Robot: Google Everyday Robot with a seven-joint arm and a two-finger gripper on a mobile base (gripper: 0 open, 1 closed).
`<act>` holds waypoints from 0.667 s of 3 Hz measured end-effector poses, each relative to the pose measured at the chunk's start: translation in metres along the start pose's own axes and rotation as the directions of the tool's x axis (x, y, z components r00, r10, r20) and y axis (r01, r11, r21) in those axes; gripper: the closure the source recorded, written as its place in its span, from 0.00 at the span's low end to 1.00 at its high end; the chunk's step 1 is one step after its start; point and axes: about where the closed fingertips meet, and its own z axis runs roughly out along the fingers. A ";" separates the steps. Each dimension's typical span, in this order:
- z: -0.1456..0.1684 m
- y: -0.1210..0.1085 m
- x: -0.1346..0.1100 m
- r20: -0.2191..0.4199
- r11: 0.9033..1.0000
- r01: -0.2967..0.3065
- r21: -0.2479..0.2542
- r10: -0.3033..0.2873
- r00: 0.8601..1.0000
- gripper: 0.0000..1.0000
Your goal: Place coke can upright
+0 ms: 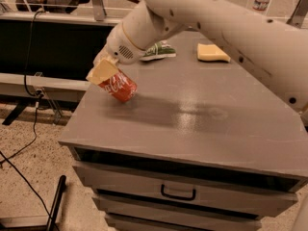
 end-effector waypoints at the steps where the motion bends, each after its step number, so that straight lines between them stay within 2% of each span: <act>1: 0.005 -0.025 0.000 0.282 0.999 -0.047 0.021 0.040 0.959 1.00; 2: -0.015 -0.050 0.021 0.516 0.991 -0.130 0.005 0.109 0.850 0.82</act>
Offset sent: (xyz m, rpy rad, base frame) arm 0.0022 -0.2054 0.0941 1.1902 -0.3802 0.0897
